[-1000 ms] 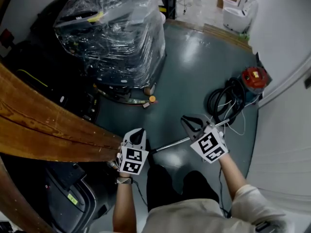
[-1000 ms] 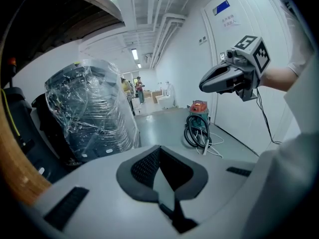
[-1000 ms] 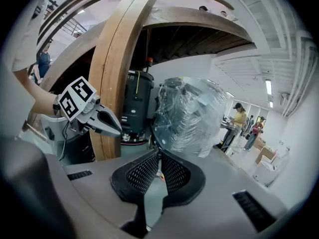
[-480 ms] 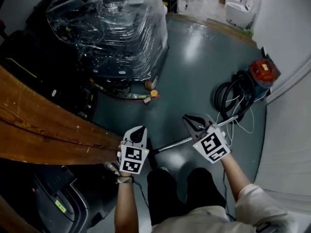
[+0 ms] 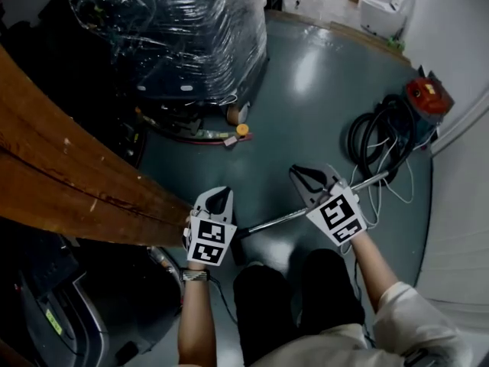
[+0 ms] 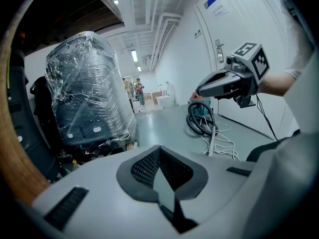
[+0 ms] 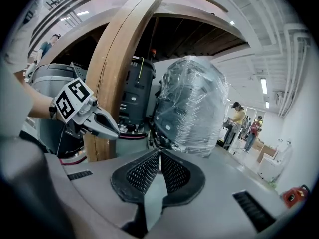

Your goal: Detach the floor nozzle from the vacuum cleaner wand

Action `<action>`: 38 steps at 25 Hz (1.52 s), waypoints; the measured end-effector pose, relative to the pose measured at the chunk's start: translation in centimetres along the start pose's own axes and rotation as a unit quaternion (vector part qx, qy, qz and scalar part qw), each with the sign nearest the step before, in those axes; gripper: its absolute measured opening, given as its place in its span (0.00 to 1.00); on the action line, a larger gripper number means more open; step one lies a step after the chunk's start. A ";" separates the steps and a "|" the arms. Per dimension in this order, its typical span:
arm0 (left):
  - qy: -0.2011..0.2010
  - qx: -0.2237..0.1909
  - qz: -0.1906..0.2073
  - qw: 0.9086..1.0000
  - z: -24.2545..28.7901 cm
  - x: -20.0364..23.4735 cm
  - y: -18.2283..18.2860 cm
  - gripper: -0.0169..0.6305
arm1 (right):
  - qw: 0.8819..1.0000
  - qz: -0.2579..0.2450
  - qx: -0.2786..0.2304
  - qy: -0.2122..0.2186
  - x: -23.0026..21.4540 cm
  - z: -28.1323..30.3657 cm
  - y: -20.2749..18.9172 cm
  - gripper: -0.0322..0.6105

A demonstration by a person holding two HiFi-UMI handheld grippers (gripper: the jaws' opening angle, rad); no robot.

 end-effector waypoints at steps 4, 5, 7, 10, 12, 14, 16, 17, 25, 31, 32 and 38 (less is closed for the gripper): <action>0.009 -0.003 -0.003 1.000 1.1 -0.7 -3.4 0.03 | 1.000 0.001 -0.011 -0.002 1.5 0.7 -2.6 0.10; 0.011 -0.002 -0.003 1.000 1.4 -1.0 -4.1 0.03 | 1.000 0.000 -0.011 -0.001 1.7 0.8 -3.2 0.10; 0.014 0.004 0.001 1.000 1.8 -1.3 -5.3 0.03 | 1.000 -0.003 -0.012 0.002 2.3 1.0 -4.0 0.10; 0.018 0.012 0.001 1.000 2.1 -1.6 -6.6 0.03 | 1.000 0.001 -0.016 0.013 3.3 1.2 -4.6 0.10; 0.017 0.013 -0.004 1.000 2.2 -1.7 -7.1 0.03 | 1.000 0.010 -0.020 0.021 3.7 1.2 -4.7 0.10; 0.017 0.012 -0.009 1.000 2.3 -1.7 -7.7 0.03 | 0.999 0.016 -0.023 0.027 4.1 1.4 -4.9 0.10; 0.019 0.008 -0.018 1.000 2.4 -1.4 -8.2 0.03 | 0.999 0.018 -0.024 0.029 4.5 1.9 -5.3 0.10; 0.020 0.006 -0.024 1.000 2.5 -1.3 -8.5 0.03 | 0.999 0.018 -0.023 0.028 4.6 2.2 -5.7 0.10; 0.012 0.015 -0.034 0.999 4.4 -0.5 -12.1 0.03 | 0.999 0.032 -0.005 0.030 6.1 5.6 -9.7 0.10; 0.004 0.021 -0.044 0.999 5.6 -0.5 -14.0 0.03 | 0.998 0.034 0.001 0.060 7.3 7.5 -12.2 0.10; 0.003 0.023 -0.044 0.999 5.7 -0.5 -14.4 0.03 | 0.997 0.039 -0.001 0.066 7.4 7.8 -12.5 0.10; 0.009 0.023 -0.061 0.998 6.2 -0.3 -16.0 0.03 | 0.995 0.027 0.003 0.092 8.8 9.4 -14.1 0.10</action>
Point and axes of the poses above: the fingertips, and each gripper's own axes: z forward along the fingers, x to its left, y out of its top, the point moved 2 cm from there along -z, backward along the fingers, and after that the axes turned 7 degrees about -z, right-handed, at the moved point
